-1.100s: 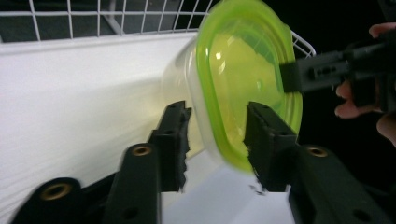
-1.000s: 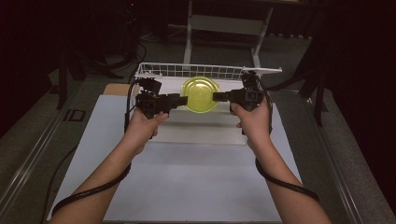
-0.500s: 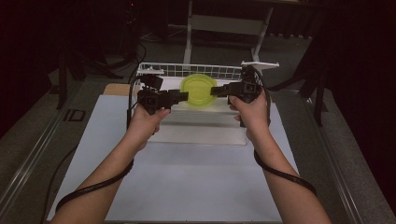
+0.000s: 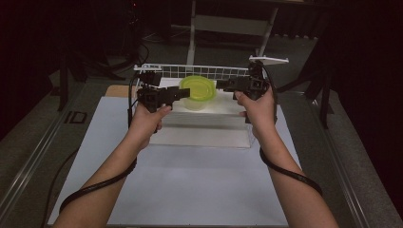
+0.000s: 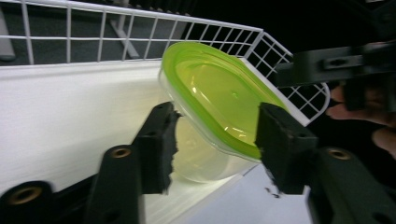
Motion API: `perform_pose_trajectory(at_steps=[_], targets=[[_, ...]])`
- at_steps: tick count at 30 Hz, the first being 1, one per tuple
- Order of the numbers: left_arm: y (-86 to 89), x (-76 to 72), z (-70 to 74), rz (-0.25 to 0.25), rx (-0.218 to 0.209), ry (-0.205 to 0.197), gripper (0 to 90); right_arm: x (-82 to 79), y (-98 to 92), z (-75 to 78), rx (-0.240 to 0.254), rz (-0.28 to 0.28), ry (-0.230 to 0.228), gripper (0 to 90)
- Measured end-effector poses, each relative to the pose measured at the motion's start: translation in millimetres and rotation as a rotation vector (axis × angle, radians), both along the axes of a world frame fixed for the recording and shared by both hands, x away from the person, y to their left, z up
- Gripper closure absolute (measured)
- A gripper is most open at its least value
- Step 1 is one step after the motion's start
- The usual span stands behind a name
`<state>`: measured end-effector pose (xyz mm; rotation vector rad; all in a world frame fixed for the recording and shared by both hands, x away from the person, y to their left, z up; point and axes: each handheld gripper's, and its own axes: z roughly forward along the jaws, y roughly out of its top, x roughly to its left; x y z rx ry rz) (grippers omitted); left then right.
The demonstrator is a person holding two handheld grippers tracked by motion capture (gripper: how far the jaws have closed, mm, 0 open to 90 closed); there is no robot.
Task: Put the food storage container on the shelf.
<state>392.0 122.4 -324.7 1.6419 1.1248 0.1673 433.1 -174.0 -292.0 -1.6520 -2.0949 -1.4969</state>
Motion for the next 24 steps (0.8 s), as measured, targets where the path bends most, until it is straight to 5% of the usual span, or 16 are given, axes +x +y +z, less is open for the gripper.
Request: perform_pose_trajectory(at_steps=[5, 9, 14, 17, 22, 24], targets=[[4.3, 2.3, -4.7, 0.030, -0.016, 0.004, 38.9, -11.9, 5.0, -0.7, -0.018, 0.043, -0.036, 49.7], [9.2, -1.0, -2.1, 0.031, -0.030, -0.058, 27.7, -21.4, 12.0, -7.0, -0.028, 0.073, -0.053, 49.5], [14.7, -8.5, 2.9, 0.058, 0.017, -0.094, 19.0, -31.4, 19.8, -14.5, -0.027, 0.114, -0.065, 48.8], [17.9, -21.7, 1.8, 0.079, 0.050, -0.146, 17.0, -39.6, 24.1, -21.2, -0.028, 0.132, -0.069, 55.5], [18.4, -60.2, -10.6, 0.108, 0.103, -0.345, 5.5, -53.2, 36.6, -40.5, -0.040, 0.159, -0.074, 76.1], [17.4, -73.7, -20.3, 0.112, 0.134, -0.386, 4.6, -59.5, 45.2, -48.8, -0.049, 0.151, -0.102, 86.6]])
